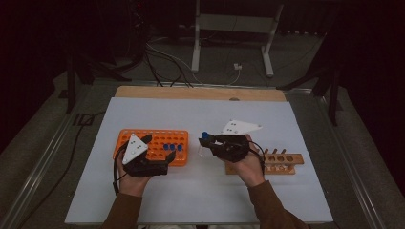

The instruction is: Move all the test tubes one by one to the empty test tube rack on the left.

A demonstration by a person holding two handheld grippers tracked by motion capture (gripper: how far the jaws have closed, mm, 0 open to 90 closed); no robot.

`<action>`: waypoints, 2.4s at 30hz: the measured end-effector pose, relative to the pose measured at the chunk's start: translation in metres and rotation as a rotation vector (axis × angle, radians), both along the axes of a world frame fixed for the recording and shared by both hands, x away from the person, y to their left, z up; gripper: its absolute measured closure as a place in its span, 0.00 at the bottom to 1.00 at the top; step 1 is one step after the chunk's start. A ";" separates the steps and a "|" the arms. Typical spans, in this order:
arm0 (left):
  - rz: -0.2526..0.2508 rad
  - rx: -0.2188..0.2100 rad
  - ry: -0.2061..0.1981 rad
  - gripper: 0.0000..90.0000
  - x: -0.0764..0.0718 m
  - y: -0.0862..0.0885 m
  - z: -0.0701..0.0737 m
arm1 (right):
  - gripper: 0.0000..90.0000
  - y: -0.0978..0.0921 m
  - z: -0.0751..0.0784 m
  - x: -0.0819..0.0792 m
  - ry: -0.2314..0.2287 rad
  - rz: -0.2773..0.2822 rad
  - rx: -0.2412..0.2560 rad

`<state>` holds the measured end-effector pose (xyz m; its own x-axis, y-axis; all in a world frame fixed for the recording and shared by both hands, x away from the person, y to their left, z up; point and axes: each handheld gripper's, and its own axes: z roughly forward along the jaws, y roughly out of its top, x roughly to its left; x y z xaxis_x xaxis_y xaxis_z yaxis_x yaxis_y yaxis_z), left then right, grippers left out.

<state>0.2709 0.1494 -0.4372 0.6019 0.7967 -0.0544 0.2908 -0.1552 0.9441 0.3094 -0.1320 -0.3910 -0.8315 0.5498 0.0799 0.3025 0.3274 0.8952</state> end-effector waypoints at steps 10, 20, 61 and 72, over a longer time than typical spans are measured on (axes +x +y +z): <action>-0.055 0.038 0.012 0.09 -0.002 -0.014 -0.001 | 0.86 0.029 -0.001 0.001 0.016 0.037 -0.009; -0.069 0.063 -0.003 0.22 -0.005 -0.022 -0.001 | 0.86 0.054 -0.001 0.000 0.027 0.074 -0.004; -0.045 0.013 -0.004 0.87 -0.001 0.008 -0.001 | 0.13 0.003 0.011 0.000 -0.022 -0.018 0.035; 0.003 0.003 -0.016 0.86 0.003 0.017 -0.009 | 0.08 -0.039 0.008 0.000 -0.029 -0.095 0.065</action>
<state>0.2739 0.1668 -0.4463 0.6004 0.7986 -0.0419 0.2757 -0.1575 0.9482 0.3094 -0.1708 -0.3828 -0.7783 0.6207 0.0944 0.3028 0.2394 0.9225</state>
